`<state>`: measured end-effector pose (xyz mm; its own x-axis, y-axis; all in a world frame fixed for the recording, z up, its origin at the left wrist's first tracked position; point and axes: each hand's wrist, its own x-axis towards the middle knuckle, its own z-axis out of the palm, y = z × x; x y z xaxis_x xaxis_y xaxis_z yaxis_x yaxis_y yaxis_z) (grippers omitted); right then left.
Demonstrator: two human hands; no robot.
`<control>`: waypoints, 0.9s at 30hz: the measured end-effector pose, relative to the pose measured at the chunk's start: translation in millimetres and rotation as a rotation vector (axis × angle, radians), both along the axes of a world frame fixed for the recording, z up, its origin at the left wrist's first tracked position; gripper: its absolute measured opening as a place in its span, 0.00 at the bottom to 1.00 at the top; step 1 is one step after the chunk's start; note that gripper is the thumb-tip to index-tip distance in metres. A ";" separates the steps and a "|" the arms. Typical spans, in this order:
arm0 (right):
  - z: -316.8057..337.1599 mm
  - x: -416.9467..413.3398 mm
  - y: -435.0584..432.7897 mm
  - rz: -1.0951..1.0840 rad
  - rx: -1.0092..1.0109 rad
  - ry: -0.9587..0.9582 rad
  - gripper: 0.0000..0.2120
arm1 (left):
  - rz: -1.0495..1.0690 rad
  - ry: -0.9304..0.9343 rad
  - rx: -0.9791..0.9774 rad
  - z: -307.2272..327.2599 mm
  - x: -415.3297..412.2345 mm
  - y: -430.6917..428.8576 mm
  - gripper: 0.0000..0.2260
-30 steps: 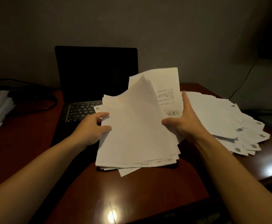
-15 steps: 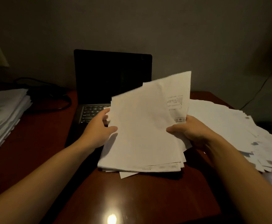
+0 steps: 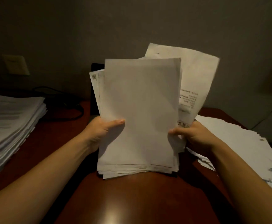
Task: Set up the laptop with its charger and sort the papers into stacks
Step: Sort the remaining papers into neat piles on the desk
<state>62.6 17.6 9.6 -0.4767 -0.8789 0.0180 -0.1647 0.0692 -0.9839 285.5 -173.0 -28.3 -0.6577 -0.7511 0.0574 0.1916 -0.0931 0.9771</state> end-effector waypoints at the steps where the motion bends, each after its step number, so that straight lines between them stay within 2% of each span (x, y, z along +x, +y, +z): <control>1: 4.0 -1.1 -4.9 0.006 0.036 0.037 0.18 | 0.031 -0.005 -0.043 5.4 2.0 -5.1 0.18; 3: 15.7 3.4 -17.5 -0.033 0.024 0.053 0.18 | 0.069 0.014 -0.109 18.7 6.3 -15.3 0.17; 6: 36.4 16.5 -42.6 -0.085 -0.250 -0.035 0.25 | 0.112 0.065 -0.194 40.9 14.4 -33.2 0.18; 8: 49.5 27.3 -58.1 -0.068 -0.372 -0.031 0.22 | 0.109 0.100 -0.275 52.6 20.1 -42.4 0.20; 12: 58.0 42.9 -80.3 0.026 -0.314 0.059 0.22 | 0.091 -0.002 -0.443 61.0 23.7 -49.1 0.17; 14: 55.1 43.5 -87.9 0.025 -0.286 0.075 0.24 | 0.104 0.020 -0.434 57.4 24.6 -51.1 0.18; 17: 46.7 38.3 -93.7 0.023 -0.330 0.002 0.28 | 0.110 0.122 -0.350 51.8 26.4 -50.9 0.25; 20: 38.8 37.1 -97.3 0.019 -0.332 -0.025 0.35 | 0.086 0.130 -0.298 52.7 24.3 -46.3 0.24; 27: 12.4 40.9 -100.5 -0.083 -0.328 -0.036 0.25 | 0.149 0.123 -0.238 35.5 21.3 -43.6 0.18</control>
<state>103.5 -82.8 22.0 -0.5519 -0.7871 0.2756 -0.1367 -0.2406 -0.9610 306.8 -216.6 7.2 -0.5182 -0.7948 0.3160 0.3041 0.1742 0.9366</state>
